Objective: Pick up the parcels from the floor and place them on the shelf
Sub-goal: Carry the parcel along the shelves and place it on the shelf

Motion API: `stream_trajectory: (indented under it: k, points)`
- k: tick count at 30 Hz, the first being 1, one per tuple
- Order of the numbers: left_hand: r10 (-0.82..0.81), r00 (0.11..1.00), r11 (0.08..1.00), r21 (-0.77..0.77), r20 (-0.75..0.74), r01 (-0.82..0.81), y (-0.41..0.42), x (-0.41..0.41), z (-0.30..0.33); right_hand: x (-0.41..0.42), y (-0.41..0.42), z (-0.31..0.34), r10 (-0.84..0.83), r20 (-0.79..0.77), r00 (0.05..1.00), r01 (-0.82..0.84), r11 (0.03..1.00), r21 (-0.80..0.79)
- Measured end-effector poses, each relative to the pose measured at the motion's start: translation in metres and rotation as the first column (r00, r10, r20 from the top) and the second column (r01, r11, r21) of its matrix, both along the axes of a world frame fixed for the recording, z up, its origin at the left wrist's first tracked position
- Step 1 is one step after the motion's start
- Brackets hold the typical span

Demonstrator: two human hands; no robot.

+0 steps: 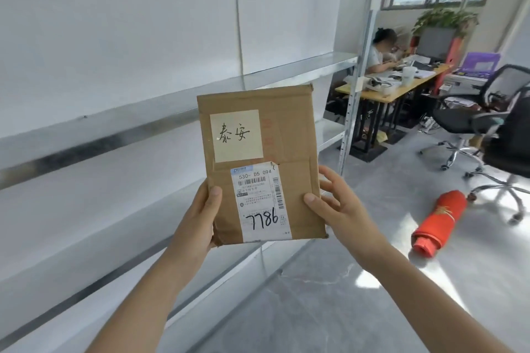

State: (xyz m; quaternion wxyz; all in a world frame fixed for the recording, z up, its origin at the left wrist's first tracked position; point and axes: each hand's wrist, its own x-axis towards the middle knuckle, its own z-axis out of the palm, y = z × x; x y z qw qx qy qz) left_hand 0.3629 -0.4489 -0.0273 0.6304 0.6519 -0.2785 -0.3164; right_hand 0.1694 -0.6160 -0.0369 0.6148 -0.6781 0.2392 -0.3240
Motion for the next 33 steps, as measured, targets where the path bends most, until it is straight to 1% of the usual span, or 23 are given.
stream_trajectory:
  k: [8,15,21,26,33]
  points:
    - [-0.085,0.996,0.996,0.023,-0.013,0.085,-0.135,-0.043,-0.003,-0.057,-0.116,-0.002,-0.085,-0.023,0.996,0.086,0.996,0.011]
    - [-0.088,0.995,0.995,0.049,-0.043,0.090,-0.222,-0.041,-0.014,-0.066,-0.185,-0.015,-0.132,-0.037,0.991,0.133,0.990,0.043]
    - [-0.133,0.988,0.989,0.048,-0.082,0.138,-0.307,-0.028,-0.027,-0.060,-0.257,-0.026,-0.185,-0.054,0.981,0.187,0.981,0.043]
    - [-0.197,0.975,0.979,0.033,-0.104,0.201,-0.380,0.001,-0.030,-0.037,-0.323,-0.024,-0.233,-0.054,0.971,0.235,0.971,0.045]
    - [-0.255,0.959,0.964,0.045,-0.125,0.262,-0.466,0.048,-0.031,0.002,-0.406,-0.027,-0.285,-0.012,0.958,0.285,0.956,0.074]
